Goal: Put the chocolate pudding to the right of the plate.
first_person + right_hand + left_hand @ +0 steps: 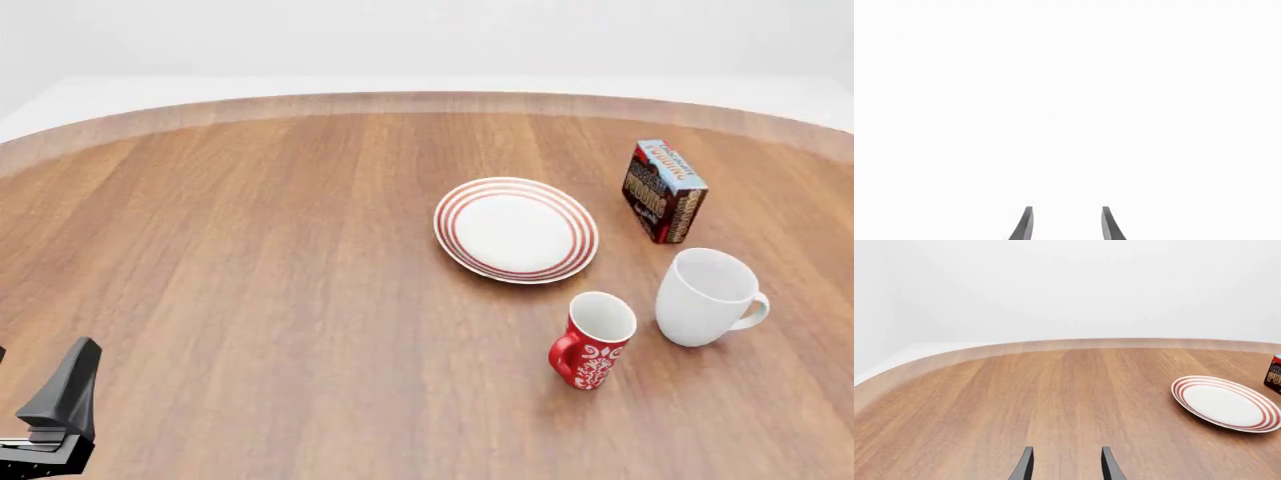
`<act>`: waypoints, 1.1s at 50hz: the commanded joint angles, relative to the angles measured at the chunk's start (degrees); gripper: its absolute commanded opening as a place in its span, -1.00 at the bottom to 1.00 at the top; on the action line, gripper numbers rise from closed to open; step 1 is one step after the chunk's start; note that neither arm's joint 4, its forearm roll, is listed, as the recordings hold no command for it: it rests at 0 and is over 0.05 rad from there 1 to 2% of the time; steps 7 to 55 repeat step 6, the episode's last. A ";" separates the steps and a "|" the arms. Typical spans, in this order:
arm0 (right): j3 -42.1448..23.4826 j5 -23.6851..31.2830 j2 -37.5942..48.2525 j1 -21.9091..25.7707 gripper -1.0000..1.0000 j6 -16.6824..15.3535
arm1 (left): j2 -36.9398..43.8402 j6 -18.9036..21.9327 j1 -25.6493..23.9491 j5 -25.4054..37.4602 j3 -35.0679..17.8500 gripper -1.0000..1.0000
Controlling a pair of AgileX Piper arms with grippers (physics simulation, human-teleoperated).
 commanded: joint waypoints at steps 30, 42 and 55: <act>44.45 -40.49 -33.31 0.74 1.00 11.72 | 0.00 0.00 0.00 0.00 0.00 1.00; 44.45 -40.49 -33.31 0.74 1.00 11.72 | 0.00 0.00 0.00 0.00 0.00 1.00; 44.45 -40.49 -33.31 0.74 1.00 11.72 | 0.00 0.00 0.00 0.00 0.00 1.00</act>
